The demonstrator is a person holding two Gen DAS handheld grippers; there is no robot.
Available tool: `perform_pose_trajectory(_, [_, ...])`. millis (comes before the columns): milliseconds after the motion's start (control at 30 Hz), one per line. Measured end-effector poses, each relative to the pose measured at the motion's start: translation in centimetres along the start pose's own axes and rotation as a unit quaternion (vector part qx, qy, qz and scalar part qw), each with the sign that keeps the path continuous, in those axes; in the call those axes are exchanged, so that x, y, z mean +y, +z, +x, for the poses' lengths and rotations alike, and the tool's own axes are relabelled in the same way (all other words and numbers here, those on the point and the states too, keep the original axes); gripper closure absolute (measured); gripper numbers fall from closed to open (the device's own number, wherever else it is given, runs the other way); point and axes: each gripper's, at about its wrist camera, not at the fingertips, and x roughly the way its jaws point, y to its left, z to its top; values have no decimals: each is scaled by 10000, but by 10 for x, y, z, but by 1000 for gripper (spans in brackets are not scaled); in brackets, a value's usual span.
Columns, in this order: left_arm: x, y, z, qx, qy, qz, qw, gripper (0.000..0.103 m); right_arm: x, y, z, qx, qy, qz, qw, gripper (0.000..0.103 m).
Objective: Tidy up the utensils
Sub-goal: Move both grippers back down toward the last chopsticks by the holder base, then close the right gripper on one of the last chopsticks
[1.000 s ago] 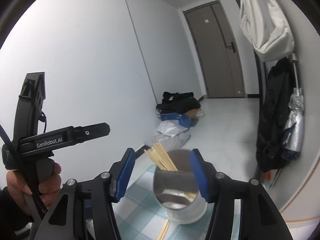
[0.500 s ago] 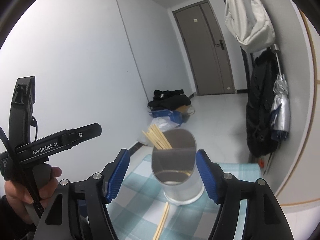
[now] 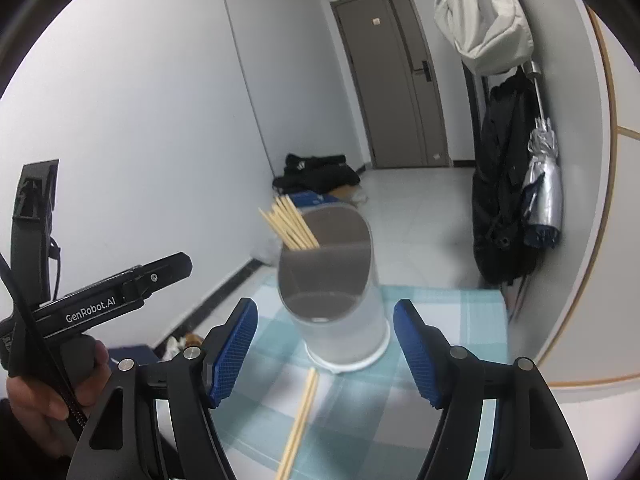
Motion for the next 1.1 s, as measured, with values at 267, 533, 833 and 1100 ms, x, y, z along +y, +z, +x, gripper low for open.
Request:
perform_pose_trajectory(267, [16,-19,22,355,138,-132,9992,11,-5,-24,35,822,-150,186,9963,33])
perform_pose_trajectory(533, [35,-19,37,726,198,-327,9966,11,1,-53,85,1731,-332,-58,9843,33])
perform_pose_trajectory(833, [44,-18,45,919,331,-424,9943,11,11,-81,124,2451,-511,-430,9672,34])
perform_pose_trajectory(1100, [46,-17,49,1022,327,-532,9928,11,21,-88,132,2579,-508,-643,9627,38])
